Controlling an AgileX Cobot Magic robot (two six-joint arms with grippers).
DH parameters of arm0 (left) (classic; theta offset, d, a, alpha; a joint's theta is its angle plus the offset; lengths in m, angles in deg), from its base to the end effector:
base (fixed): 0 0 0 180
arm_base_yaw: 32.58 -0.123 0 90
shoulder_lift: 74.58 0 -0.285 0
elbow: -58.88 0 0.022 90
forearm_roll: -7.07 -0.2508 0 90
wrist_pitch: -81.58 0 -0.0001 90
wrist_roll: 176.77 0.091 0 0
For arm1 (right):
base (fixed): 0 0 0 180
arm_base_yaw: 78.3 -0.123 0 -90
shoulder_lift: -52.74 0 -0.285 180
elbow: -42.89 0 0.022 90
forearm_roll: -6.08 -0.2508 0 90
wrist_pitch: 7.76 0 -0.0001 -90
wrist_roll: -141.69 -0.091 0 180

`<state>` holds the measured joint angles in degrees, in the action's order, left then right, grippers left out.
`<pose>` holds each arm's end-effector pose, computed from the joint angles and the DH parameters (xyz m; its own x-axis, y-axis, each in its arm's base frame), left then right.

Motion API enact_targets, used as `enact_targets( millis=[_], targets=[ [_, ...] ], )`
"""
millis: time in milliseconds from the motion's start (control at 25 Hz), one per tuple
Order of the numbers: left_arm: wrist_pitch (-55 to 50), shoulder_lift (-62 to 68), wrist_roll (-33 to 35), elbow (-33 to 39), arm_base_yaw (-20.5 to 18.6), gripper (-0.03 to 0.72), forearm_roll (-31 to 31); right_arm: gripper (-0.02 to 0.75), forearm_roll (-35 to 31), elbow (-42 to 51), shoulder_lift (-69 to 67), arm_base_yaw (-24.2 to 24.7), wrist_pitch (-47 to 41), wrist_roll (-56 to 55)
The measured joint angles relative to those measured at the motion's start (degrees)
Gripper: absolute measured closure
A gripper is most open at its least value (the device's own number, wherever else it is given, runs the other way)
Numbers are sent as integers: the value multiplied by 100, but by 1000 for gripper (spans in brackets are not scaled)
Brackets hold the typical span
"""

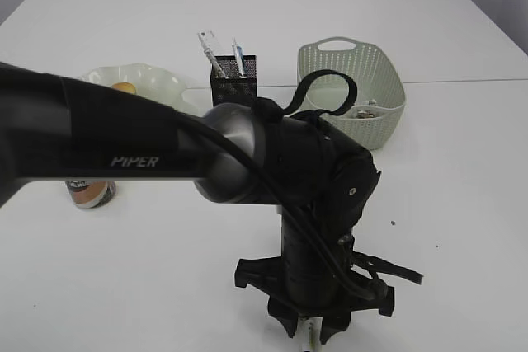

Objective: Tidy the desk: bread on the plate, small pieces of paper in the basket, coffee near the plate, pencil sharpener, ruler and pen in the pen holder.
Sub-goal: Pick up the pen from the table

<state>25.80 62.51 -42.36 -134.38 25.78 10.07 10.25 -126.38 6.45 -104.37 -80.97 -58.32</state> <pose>0.2222 -0.3681 0.1048 -0.9809 0.1928 0.0267 0.1918 0.9808 -0.0348 0.0663 0.0254 0.4253 -0.6746 0.0279 -0.7376 -0.1830 0.9618 0.2037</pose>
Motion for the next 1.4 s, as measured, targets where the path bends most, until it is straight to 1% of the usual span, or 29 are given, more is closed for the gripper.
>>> enact_targets(
  millis=[520,1400],
  targets=[
    [-36,0,117,0,-58,436,168,388,-119,0,0,0,0,0],
    [-92,11,192,0,-115,444,211,389,-190,0,0,0,0,3]
  ],
)
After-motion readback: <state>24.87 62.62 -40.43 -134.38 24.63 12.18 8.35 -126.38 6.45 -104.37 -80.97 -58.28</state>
